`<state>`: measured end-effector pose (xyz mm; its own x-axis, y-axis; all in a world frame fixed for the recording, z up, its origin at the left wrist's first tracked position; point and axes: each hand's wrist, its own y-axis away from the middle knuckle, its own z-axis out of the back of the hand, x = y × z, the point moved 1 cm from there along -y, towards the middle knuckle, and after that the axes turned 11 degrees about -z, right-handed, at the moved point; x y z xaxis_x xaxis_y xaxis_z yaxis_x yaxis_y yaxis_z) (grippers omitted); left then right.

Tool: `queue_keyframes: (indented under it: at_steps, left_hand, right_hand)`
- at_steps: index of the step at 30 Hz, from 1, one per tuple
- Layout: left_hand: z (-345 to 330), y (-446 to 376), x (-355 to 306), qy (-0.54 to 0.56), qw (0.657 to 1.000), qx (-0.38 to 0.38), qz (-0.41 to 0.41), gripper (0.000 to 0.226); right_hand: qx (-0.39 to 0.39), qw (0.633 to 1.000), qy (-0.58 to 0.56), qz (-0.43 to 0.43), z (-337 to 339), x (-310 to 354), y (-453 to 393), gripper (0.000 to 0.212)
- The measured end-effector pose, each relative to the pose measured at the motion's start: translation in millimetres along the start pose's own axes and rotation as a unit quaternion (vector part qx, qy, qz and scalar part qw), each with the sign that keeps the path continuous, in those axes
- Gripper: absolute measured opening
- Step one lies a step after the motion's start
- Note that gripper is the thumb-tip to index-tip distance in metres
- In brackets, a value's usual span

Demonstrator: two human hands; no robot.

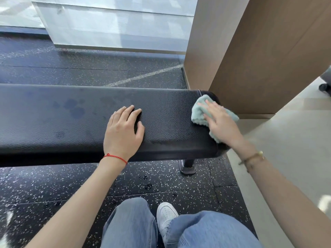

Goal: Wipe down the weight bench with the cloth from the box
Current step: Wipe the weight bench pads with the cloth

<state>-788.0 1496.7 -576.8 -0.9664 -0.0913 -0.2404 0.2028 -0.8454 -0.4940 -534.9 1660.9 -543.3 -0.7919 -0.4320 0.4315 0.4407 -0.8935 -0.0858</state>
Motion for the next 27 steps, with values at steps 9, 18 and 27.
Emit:
queue_keyframes:
  at_steps: [9,18,27]
  left_hand:
    - [0,1,0,0.002,1.0,-0.01,0.003,0.043]
    - [-1,1,1,0.015,1.0,-0.008,0.002,0.043]
    - [1,2,0,0.013,1.0,-0.009,0.002,0.042]
  right_hand:
    - [0.025,1.0,0.011,0.009,-18,35,-53,0.044]
    - [-0.046,0.999,-0.012,0.006,-1,-3,50,0.043]
    - [-0.024,0.999,-0.012,-0.04,3,9,-1,0.046]
